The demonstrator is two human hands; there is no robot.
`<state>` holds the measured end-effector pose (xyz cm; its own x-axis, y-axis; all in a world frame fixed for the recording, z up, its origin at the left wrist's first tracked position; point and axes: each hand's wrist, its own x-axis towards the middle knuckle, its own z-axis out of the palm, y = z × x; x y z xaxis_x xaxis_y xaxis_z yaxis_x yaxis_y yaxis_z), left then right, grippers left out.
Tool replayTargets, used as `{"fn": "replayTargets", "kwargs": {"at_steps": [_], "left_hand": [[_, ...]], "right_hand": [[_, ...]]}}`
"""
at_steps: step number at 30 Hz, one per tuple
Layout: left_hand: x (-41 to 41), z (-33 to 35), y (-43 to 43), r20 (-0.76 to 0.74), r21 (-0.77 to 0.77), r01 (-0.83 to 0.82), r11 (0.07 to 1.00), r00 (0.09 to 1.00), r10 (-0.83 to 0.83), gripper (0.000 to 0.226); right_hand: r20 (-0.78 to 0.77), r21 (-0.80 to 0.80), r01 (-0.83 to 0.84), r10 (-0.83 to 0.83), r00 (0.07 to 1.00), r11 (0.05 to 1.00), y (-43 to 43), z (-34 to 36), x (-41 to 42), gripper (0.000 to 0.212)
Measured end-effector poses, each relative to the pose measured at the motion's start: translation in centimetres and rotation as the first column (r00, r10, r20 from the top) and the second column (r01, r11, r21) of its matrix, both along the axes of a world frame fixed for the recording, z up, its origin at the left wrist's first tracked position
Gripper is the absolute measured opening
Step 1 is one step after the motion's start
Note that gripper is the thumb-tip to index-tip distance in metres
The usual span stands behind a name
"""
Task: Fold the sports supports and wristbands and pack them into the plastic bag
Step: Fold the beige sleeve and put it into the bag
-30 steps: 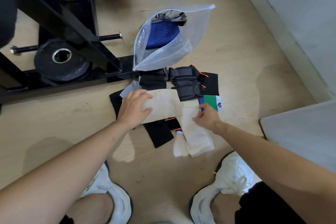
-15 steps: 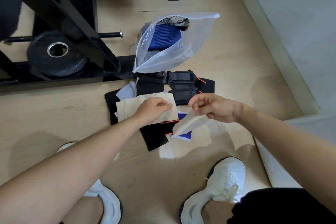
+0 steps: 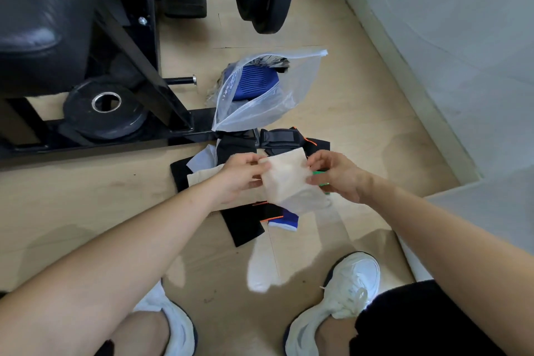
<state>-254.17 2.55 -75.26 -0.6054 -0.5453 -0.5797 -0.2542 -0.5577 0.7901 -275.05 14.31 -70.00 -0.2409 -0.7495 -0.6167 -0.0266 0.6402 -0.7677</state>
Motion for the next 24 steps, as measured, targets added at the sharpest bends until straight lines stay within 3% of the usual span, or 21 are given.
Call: {"fn": "replayTargets", "kwargs": {"at_steps": [3, 5, 7, 11, 13, 16, 19, 24], "left_hand": [[0.5, 2.8, -0.7, -0.077, -0.063, 0.056, 0.996, 0.995, -0.061, 0.007], [0.8, 4.8, -1.1, -0.082, -0.151, 0.13, 0.98, 0.986, -0.144, 0.009], [1.1, 6.9, -1.3, -0.079, -0.237, 0.201, 0.95, 0.971, -0.225, 0.01], [1.9, 10.3, -1.3, -0.043, -0.399, 0.169, 0.901, 0.978, -0.203, 0.014], [2.6, 10.9, -1.4, -0.034, -0.415, 0.122, 0.901, 0.988, -0.15, 0.015], [3.7, 10.7, -1.2, -0.039, -0.332, 0.156, 0.93, 0.983, -0.179, 0.021], [5.0, 9.2, -0.4, 0.107, -0.333, 0.306, 0.892, 0.952, -0.287, 0.032], [7.4, 5.2, 0.2, 0.233, -0.24, 0.37, 0.898, 0.92, -0.316, 0.019]], "right_hand": [[0.026, -0.035, 0.156, -0.155, 0.988, 0.987, 1.0, 0.8, 1.4, 0.042], [-0.03, -0.101, 0.116, -0.119, 0.992, 0.988, 1.4, 1.9, 2.4, 0.061], [-0.162, -0.223, -0.017, -0.02, 0.987, 0.975, 1.1, 3.3, 3.5, 0.065], [-0.188, -0.348, -0.125, 0.062, 0.98, 0.929, -0.5, 6.1, 5.6, 0.014], [-0.213, -0.377, -0.111, 0.031, 0.977, 0.92, -1.0, 6.9, 6.3, 0.003], [-0.152, -0.444, -0.003, -0.072, 0.986, 0.896, -1.5, 7.0, 6.8, 0.013], [-0.021, -0.473, 0.194, -0.231, 0.973, 0.86, -1.7, 6.0, 6.2, 0.014], [0.089, -0.383, 0.477, -0.483, 0.871, 0.791, -2.2, 2.7, 3.7, 0.019]]}}
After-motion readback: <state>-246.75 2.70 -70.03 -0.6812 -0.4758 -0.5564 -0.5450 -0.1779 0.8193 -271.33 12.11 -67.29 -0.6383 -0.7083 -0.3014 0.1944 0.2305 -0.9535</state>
